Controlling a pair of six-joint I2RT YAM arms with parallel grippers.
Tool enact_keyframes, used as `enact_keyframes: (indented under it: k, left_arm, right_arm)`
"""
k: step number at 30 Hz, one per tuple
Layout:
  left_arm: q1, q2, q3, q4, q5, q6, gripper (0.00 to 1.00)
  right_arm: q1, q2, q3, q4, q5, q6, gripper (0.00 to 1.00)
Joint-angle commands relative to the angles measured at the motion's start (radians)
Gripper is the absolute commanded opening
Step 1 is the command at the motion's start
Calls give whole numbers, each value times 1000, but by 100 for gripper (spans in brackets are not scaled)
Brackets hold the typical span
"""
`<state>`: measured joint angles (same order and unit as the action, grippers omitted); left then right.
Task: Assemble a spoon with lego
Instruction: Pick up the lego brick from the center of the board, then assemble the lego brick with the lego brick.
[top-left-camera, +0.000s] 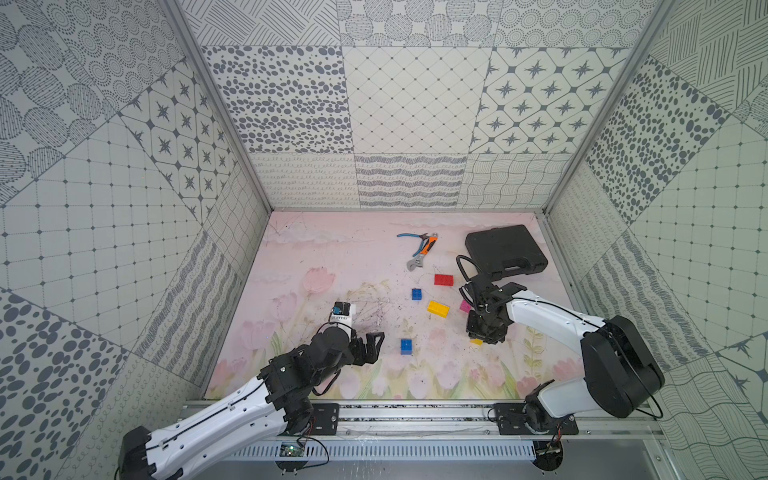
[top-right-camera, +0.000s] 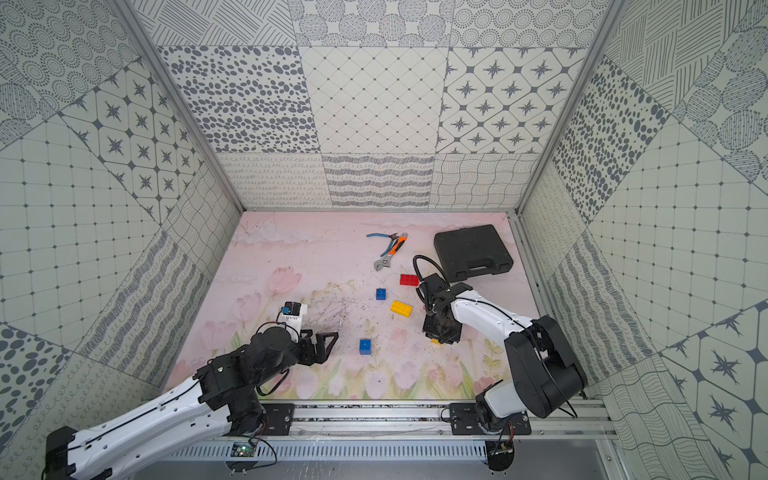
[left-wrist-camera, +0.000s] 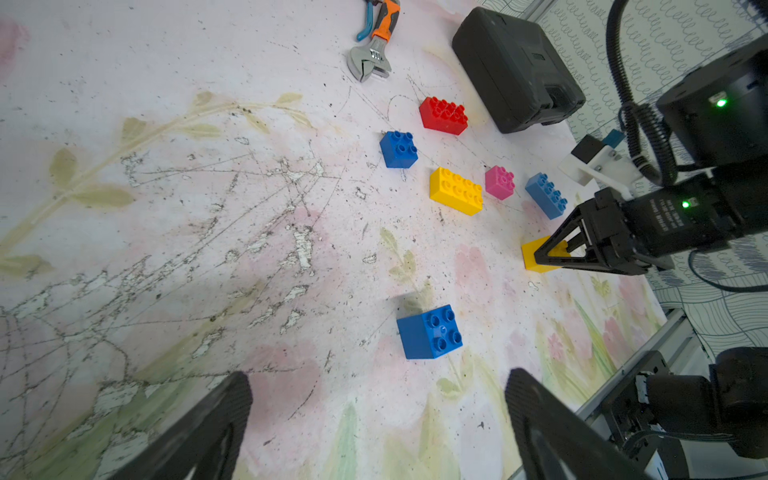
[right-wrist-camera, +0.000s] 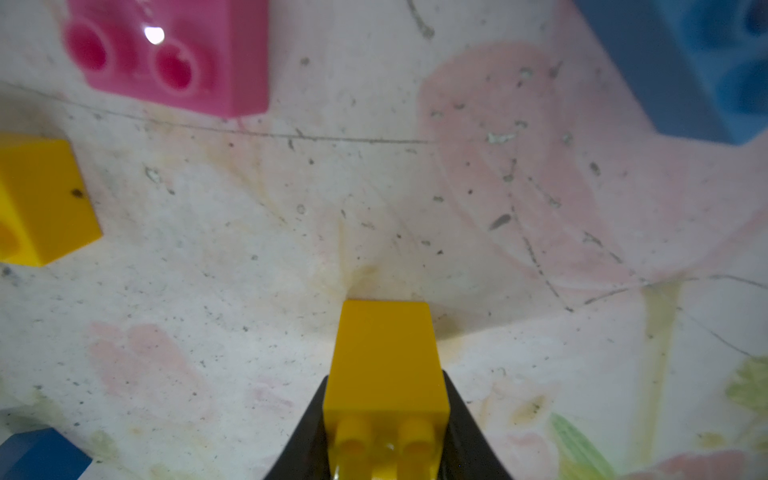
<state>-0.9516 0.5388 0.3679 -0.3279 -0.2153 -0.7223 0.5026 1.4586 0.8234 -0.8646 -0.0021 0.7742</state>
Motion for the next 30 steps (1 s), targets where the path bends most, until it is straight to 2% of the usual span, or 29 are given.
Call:
enact_keyframes:
  k: [1,4,7,13,21,30]
  left_arm:
    - [-5,-16,-3,-35,-25,15,98]
    - [-6,-15,-2,-36,-26,12,98]
    - [-6,1,-3,-22,-20,13,98]
    - [-6,40,-55,42,-4,-12,94]
    - [-4,-24,-133,16,-15,-67,72]
    - [-6,-231,-175,-74,-15,-71,72]
  right_arm:
    - [12,-19,37,-37,40,-34,20]
    - [78,-40,107,-104,73,-37,17]
    - [213,-36,228,-160,82,3,16]
    - [447,120,496,-220,55,71,15]
    - [568,272,626,-205,41,139,15]
    - [623,341,627,-158,40,192,15]
